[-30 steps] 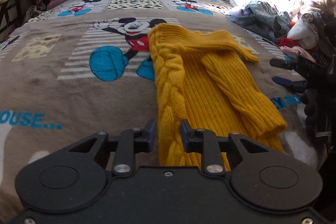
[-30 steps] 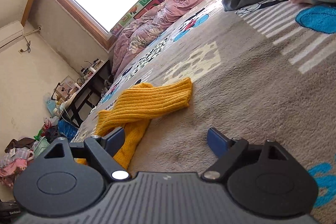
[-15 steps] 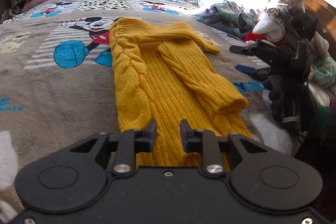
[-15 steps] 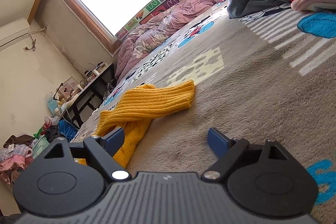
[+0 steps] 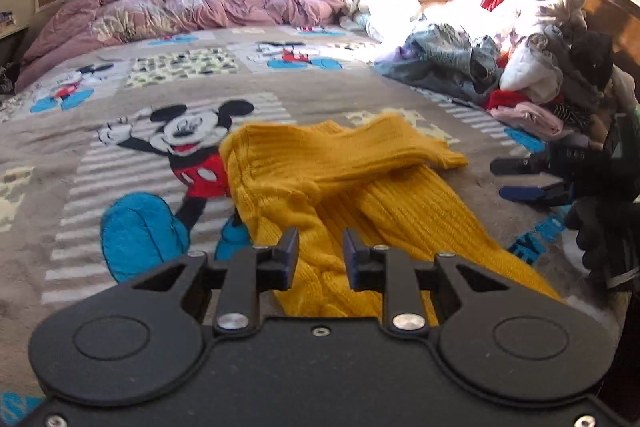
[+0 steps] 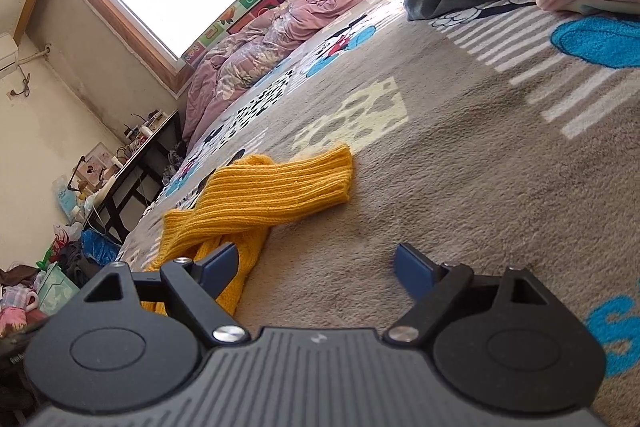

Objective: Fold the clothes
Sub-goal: 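Grasp the hem end of the folded sweater with the right gripper and lift it toward the collar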

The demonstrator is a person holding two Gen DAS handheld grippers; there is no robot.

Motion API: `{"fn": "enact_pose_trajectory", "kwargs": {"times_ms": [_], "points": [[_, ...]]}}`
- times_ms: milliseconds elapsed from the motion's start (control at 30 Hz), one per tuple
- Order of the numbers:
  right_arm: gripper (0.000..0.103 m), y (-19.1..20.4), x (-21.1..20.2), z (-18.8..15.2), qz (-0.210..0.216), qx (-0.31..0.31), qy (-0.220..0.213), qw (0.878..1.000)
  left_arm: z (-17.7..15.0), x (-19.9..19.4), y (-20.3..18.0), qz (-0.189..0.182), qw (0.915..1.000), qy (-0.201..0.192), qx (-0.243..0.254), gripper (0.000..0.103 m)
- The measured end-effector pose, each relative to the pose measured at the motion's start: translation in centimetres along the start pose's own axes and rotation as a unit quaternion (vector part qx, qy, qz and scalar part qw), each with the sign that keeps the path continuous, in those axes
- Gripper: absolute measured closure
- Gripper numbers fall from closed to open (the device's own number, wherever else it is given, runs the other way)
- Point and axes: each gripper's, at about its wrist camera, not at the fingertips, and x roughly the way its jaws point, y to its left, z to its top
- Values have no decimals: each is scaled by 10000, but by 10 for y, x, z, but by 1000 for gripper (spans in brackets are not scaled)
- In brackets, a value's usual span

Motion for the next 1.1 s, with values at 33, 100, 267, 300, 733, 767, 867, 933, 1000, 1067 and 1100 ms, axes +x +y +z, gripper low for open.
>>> {"fn": "enact_pose_trajectory", "kwargs": {"times_ms": [33,100,267,300,733,767,867,933,1000,1067,1100], "points": [[17,0,4,3,52,285,11,9996,-6,4,0,-13,10000,-7,13,81],[17,-1,14,9,134,829,53,9965,-12,4,3,-119,9998,-170,-45,81],[17,1,38,8,218,1755,-9,9842,-3,-3,31,-555,9946,-425,-771,81],[17,3,42,6,234,1834,-47,9827,-3,-1,34,-633,9935,-413,-847,81],[75,19,64,21,-342,1445,-845,9853,-3,-3,33,-982,9902,-400,-910,81],[78,23,62,25,-317,1313,-892,9868,-3,-4,33,-994,9900,-412,-916,81],[87,37,55,37,-227,866,-1039,9905,-3,-8,35,-1018,9892,-454,-955,81],[89,54,48,45,-135,401,-1145,9925,-3,-11,38,-1029,9879,-489,-1048,81],[89,75,41,52,2,-117,-1180,9929,-2,-15,43,-1031,9863,-543,-1169,81],[90,97,35,54,185,-663,-1194,9905,-2,-20,48,-1029,9843,-600,-1304,81],[90,110,32,52,315,-973,-1179,9877,-2,-22,52,-1021,9828,-635,-1404,81]]}}
